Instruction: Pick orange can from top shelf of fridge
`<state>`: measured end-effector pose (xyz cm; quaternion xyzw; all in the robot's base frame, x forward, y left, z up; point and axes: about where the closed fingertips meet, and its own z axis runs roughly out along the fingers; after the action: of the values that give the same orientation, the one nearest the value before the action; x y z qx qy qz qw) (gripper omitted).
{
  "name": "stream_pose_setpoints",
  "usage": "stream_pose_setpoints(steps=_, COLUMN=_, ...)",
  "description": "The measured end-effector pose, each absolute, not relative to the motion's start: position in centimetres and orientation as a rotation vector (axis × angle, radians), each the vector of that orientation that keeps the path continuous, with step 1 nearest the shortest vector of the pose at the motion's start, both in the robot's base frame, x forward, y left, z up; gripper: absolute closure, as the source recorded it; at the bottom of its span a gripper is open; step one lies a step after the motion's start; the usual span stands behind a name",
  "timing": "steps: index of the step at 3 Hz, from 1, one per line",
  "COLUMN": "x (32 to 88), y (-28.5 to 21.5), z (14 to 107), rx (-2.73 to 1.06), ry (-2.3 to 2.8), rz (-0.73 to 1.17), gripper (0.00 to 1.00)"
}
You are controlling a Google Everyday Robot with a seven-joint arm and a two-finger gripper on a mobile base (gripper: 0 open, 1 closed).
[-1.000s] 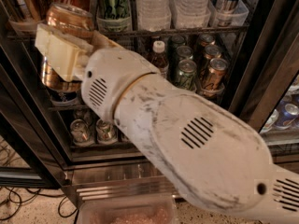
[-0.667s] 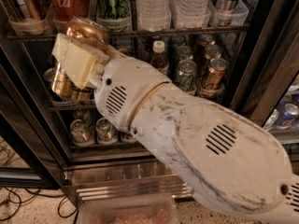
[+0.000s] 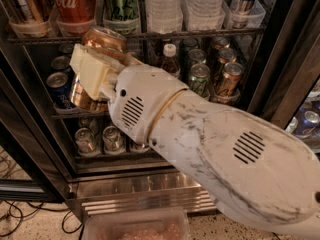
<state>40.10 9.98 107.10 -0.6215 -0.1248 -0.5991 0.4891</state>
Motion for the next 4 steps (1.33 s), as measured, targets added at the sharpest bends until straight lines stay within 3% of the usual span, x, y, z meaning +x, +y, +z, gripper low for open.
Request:
stream_pose_setpoints(steps=3, x=45.8, y=0.9, z=105.8, rx=-1.711, ry=-0.588, rz=-1.552, gripper=1.00)
stream_pose_setpoints(steps=4, x=44.4, y=2.2, z=105.0, rx=-1.705, ry=-0.666, rz=-1.481, gripper=1.00)
